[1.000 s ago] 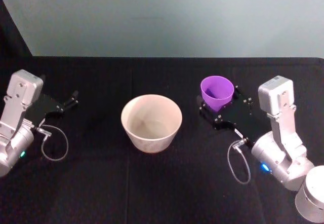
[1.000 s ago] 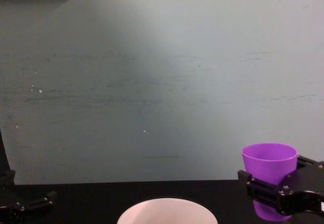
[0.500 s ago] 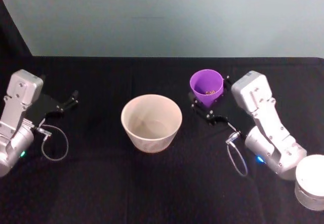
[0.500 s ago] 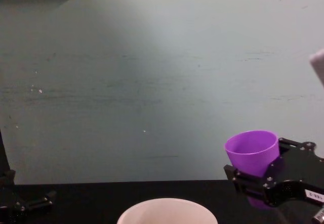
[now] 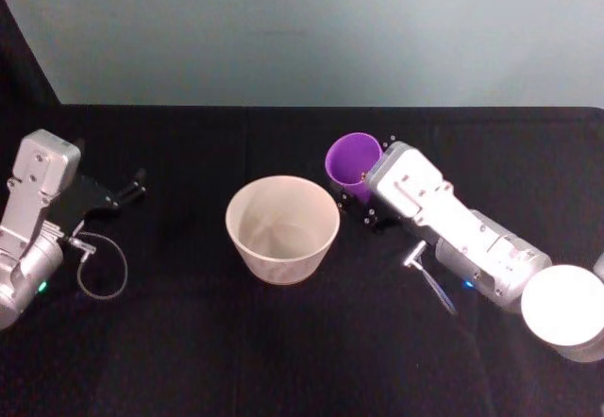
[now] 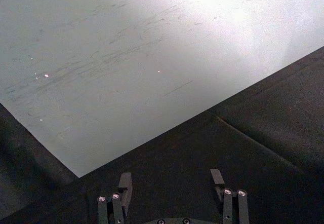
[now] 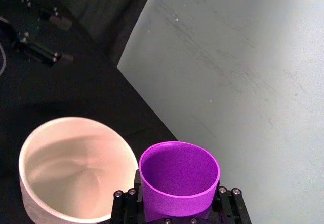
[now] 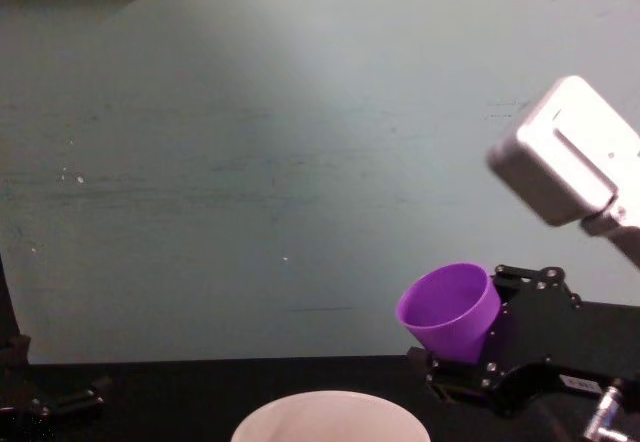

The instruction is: Pick up the cup and pour the mung beans from the cup into the bowl.

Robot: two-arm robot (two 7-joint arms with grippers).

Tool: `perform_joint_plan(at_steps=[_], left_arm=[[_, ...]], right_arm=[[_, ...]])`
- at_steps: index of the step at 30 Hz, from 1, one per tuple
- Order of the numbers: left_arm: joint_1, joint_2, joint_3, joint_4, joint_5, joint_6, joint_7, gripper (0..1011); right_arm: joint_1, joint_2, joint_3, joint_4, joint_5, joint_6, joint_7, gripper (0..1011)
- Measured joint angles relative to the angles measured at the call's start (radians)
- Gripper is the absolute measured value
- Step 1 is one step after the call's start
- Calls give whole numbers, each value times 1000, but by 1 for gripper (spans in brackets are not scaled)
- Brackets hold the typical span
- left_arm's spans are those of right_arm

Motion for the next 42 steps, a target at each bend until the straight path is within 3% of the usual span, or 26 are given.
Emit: perform_joint_plan(at_steps=[22, 42], left_arm=[[0, 0, 0, 0, 0, 0, 0, 1000], [0, 0, 0, 0, 0, 0, 0, 1000]], right_arm=[[102, 0, -149, 21, -366, 85, 33, 731], [155, -2, -235, 42, -603, 91, 72, 731]])
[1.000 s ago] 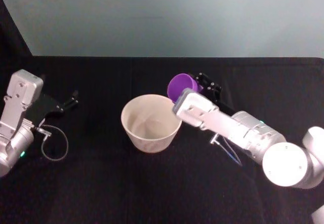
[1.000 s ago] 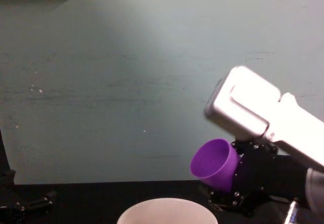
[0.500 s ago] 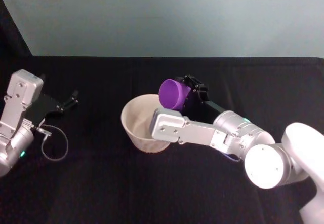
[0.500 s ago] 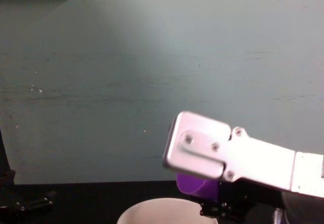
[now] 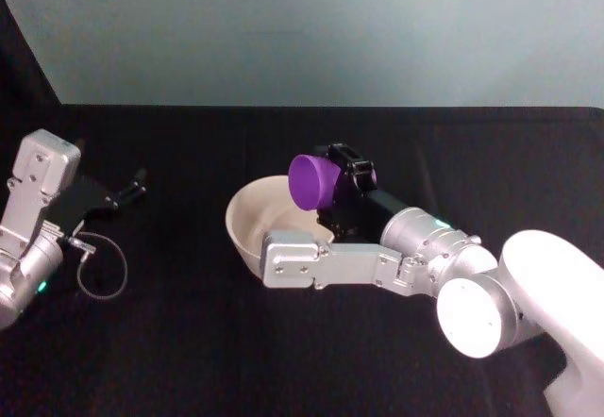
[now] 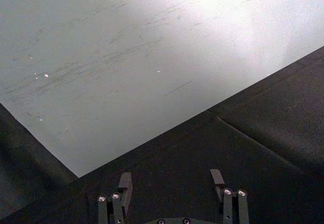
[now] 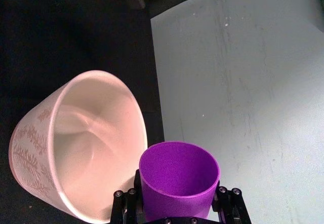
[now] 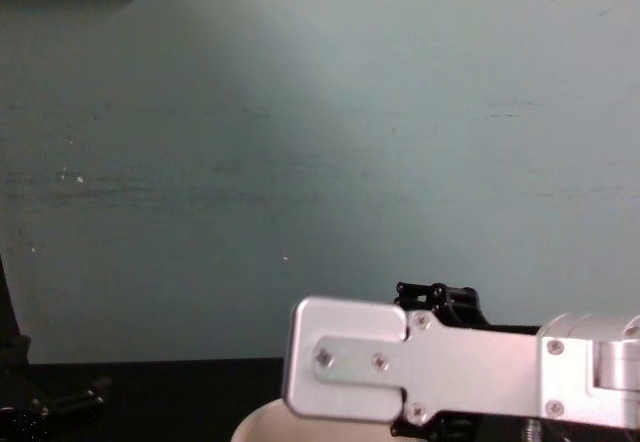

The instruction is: Pick up the cup and pour the mung beans from the cup into the bowl.

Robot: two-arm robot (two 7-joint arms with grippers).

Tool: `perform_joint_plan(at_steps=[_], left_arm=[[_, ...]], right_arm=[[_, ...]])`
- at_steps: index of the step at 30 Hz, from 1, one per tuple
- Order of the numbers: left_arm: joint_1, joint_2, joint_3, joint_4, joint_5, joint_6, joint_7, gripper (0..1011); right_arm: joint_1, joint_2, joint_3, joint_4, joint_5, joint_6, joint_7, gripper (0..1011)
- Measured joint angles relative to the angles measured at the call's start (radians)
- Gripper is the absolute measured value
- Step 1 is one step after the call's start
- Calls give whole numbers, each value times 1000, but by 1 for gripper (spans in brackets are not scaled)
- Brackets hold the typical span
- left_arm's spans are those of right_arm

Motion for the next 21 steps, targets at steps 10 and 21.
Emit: perform_joint_plan(at_steps=[10, 21], left_arm=[[0, 0, 0, 0, 0, 0, 0, 1000], [0, 0, 0, 0, 0, 0, 0, 1000]], right_arm=[[21, -6, -20, 8, -75, -5, 25, 731], [49, -5, -56, 14, -165, -6, 53, 731]])
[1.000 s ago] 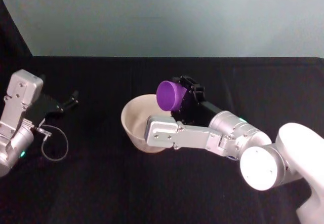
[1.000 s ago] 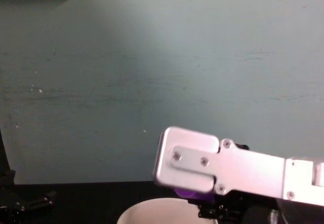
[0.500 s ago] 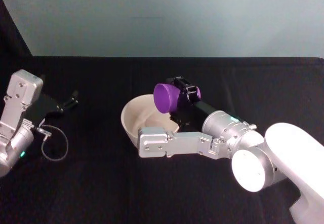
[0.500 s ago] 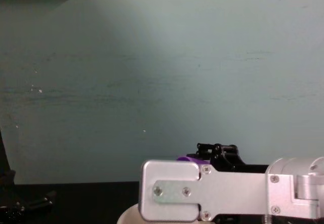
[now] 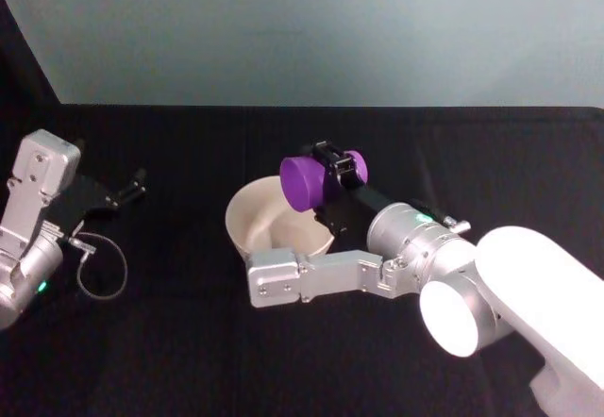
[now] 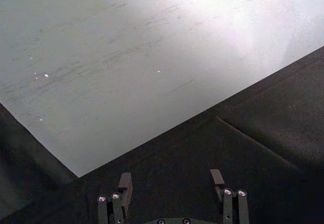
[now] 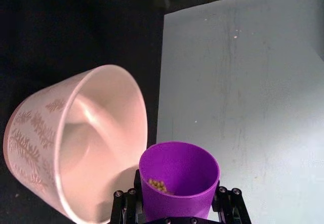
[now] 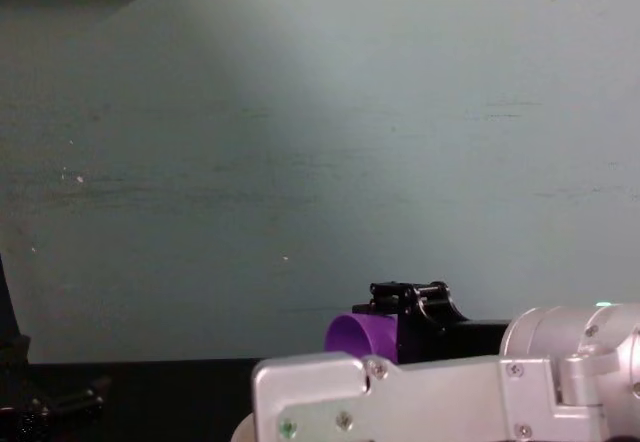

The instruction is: Pick up the cup and pour the mung beans from the cup into the bowl.

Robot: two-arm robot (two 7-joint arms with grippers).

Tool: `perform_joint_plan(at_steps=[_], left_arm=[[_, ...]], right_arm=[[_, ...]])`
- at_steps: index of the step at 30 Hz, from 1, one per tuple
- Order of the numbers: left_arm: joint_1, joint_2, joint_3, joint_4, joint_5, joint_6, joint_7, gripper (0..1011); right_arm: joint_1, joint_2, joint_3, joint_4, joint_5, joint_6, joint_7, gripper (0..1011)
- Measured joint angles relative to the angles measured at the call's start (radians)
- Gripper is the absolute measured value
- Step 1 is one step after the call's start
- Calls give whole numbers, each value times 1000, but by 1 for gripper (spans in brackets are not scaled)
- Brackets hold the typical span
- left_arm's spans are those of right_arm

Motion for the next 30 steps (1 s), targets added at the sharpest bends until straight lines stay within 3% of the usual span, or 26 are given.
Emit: perform_joint_plan(at_steps=[11, 30], left_arm=[[0, 0, 0, 0, 0, 0, 0, 1000], [0, 0, 0, 0, 0, 0, 0, 1000]], right_arm=[[18, 5, -36, 3, -81, 10, 23, 731], [43, 3, -70, 9, -155, 16, 49, 731]])
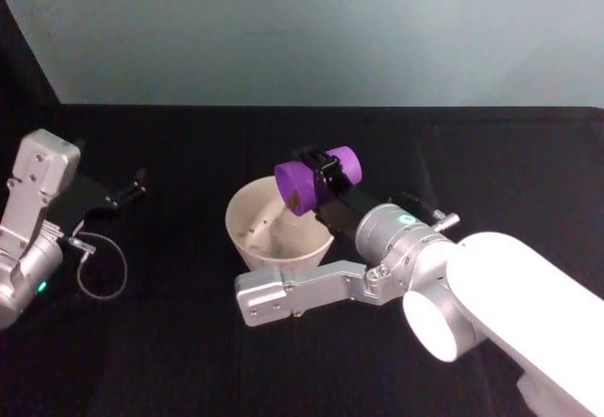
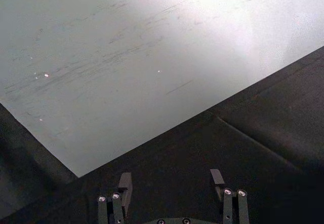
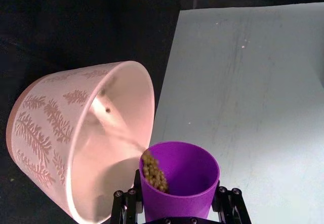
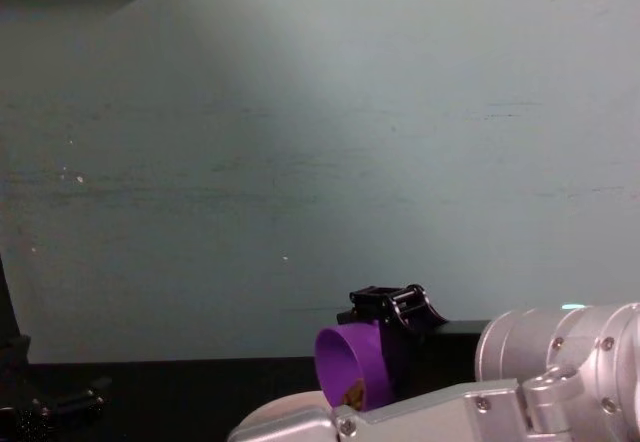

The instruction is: Pick up the cup and pour the mung beans from the cup into the bowl.

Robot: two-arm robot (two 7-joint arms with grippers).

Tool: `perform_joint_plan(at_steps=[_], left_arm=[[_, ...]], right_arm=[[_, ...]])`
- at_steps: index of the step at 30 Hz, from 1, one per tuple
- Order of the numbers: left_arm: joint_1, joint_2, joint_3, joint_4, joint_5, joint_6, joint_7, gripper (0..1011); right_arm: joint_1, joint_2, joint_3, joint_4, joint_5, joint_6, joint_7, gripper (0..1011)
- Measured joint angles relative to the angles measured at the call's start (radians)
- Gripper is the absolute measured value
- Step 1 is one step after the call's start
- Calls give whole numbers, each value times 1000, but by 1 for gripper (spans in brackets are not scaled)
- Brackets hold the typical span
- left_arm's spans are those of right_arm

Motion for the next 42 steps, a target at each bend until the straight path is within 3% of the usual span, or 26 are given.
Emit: perform_joint_plan(at_steps=[42], left_arm=[[0, 0, 0, 0, 0, 0, 0, 1000]], right_arm=[[11, -1, -9, 6, -15, -4, 5, 731]])
